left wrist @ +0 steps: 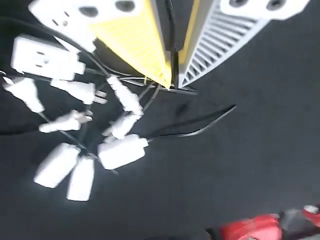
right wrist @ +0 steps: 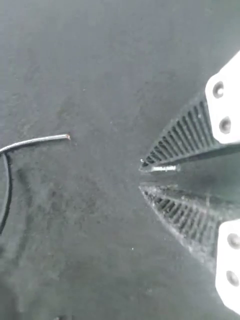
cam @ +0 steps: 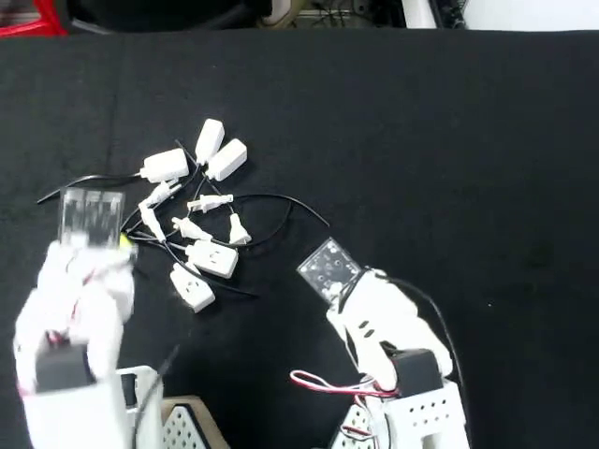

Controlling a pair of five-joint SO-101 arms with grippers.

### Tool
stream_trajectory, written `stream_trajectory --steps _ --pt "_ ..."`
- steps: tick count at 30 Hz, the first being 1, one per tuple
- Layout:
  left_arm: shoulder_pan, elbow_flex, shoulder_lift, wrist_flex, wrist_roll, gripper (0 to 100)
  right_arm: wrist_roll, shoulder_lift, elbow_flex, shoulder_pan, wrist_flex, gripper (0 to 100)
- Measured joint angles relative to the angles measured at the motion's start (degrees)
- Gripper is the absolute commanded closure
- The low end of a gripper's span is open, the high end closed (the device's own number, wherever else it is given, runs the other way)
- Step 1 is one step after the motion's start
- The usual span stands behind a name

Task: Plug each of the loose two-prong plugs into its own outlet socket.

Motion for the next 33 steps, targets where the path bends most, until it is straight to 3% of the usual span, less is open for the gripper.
stream_trajectory --steps 7,10,13,18,24,29,33 --pt "5.0 -33.6 50.1 9.1 -12.1 91 -0.9 13.4 -4.2 0.2 -3.8 96.1" --pt "5.1 -49.1 67.1 14.2 -16.3 83 -0.9 19.1 -4.2 0.2 -6.5 96.0" --pt "5.2 -63.2 80.5 17.4 -19.1 82 -0.9 23.1 -4.2 0.2 -9.1 96.0" --pt "5.2 -83.2 96.2 18.6 -27.9 82 -1.0 27.9 -4.2 0.2 -12.9 96.2" --pt "5.2 -99.4 109.3 19.7 -38.2 69 -1.0 30.3 -4.2 0.2 -14.6 96.2" --pt "5.2 -109.7 116.1 26.8 -48.1 70 -1.0 30.4 -4.2 0.3 -14.6 96.2" --pt "5.1 -118.1 119.5 33.2 -55.9 65 -1.0 30.4 -4.2 0.3 -15.6 96.2"
